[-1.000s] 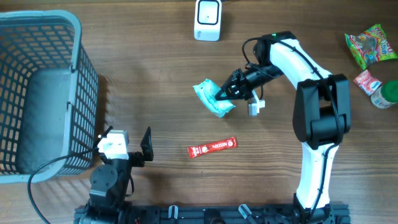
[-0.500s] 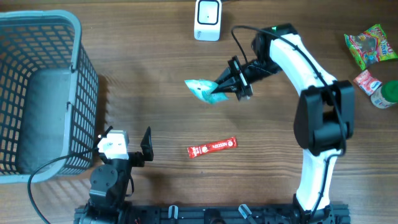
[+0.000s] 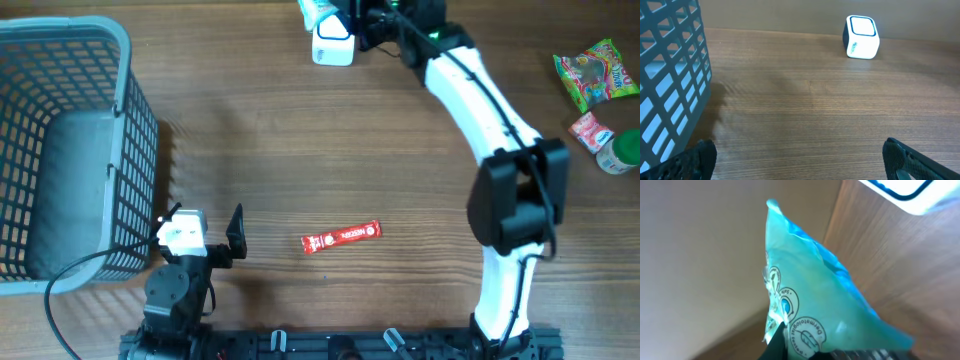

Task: Scan the item barcode
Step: 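Hold the wipes pack in front of the scanner, then carry the wipes pack to the right edge and release it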

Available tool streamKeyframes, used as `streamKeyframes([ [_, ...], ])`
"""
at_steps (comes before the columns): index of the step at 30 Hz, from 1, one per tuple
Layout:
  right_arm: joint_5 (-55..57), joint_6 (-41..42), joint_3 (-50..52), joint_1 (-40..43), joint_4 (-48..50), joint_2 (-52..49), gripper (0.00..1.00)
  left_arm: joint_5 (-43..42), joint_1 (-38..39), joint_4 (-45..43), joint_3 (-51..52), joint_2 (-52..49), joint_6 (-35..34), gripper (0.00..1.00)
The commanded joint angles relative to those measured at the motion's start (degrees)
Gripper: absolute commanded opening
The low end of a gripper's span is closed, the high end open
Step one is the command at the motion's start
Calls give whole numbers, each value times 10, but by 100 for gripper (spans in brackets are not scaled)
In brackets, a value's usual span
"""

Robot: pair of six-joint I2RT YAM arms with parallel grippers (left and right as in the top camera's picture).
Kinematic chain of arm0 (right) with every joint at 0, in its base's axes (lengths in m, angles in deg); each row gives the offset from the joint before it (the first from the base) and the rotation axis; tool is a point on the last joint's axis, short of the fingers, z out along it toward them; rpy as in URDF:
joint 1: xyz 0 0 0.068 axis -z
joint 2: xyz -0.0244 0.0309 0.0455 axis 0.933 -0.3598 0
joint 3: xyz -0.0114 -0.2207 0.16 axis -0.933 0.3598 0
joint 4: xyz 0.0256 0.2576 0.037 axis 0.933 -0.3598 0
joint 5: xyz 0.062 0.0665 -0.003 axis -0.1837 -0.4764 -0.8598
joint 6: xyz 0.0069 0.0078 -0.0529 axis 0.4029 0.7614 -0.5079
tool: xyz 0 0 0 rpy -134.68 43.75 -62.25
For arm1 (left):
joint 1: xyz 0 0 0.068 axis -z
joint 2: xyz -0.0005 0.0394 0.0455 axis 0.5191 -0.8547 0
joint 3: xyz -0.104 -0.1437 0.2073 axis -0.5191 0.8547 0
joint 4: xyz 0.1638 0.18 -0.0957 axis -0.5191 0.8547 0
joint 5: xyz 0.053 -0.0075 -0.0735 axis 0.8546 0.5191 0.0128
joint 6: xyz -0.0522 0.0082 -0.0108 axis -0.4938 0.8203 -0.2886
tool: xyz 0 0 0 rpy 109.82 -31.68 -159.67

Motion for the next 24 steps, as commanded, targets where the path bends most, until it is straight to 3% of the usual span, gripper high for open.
streamKeyframes([
  [1,53,89,-8,-17,56,-71,5,7,-3,-2,2,4,9,100],
  [7,124,87,-8,-18,49,-96,5,7,-3,-2,2,4,9,100],
  [11,104,37,-25,-16,11,-94,5,7,-3,-2,2,4,9,100],
  [17,107,-67,-78,68,-306,18,5,7,-3,-2,2,4,9,100],
  [20,183,-169,-78,177,-522,75,5,7,-3,-2,2,4,9,100],
  [22,215,-245,-76,241,-584,77,5,7,-3,-2,2,4,9,100],
  [24,235,-322,-57,295,-584,67,5,7,-3,-2,2,4,9,100],
])
